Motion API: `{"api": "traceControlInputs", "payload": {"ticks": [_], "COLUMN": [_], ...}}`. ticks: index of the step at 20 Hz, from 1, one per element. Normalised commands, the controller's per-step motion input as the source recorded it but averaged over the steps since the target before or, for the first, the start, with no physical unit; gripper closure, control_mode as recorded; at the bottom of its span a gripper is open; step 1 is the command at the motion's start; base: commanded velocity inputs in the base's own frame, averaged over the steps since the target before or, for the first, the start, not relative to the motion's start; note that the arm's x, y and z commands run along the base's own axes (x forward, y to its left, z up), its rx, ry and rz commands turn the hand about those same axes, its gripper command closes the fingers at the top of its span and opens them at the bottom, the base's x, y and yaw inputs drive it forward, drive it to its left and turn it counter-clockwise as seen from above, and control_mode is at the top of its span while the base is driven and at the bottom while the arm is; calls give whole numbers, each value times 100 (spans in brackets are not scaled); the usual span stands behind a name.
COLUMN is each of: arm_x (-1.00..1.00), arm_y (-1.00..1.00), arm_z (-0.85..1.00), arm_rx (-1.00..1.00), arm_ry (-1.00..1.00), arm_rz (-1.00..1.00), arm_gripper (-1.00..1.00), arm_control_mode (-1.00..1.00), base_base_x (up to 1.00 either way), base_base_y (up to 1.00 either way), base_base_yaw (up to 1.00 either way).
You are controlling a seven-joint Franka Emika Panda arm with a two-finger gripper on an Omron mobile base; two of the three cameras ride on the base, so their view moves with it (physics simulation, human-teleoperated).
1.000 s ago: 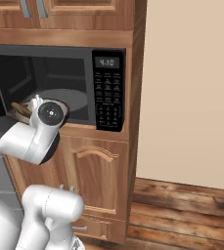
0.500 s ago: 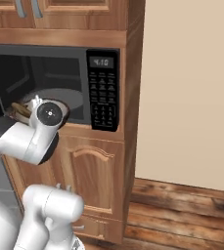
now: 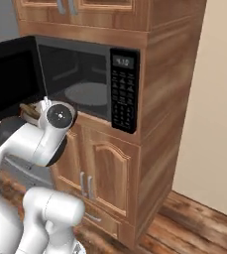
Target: The microwave is finished heating the fish and avocado. Take the bowl containing the food and place it on the dining counter.
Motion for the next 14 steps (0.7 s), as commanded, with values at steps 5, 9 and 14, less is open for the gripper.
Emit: {"api": "traceControlInputs", "payload": {"ticks": [5, 9, 14], "arm_x": [0, 0, 0], "arm_y": [0, 0, 0], "arm_z": [0, 0, 0], "arm_rx": [0, 0, 0], "arm_ry": [0, 0, 0], "arm_rz": [0, 0, 0], "arm_gripper": [100, 100, 100], "arm_control_mode": [100, 100, 100], "base_base_x": [-39, -24, -16], "base_base_y": [-2, 0, 1], "base_base_yaw": [100, 100, 100]}}
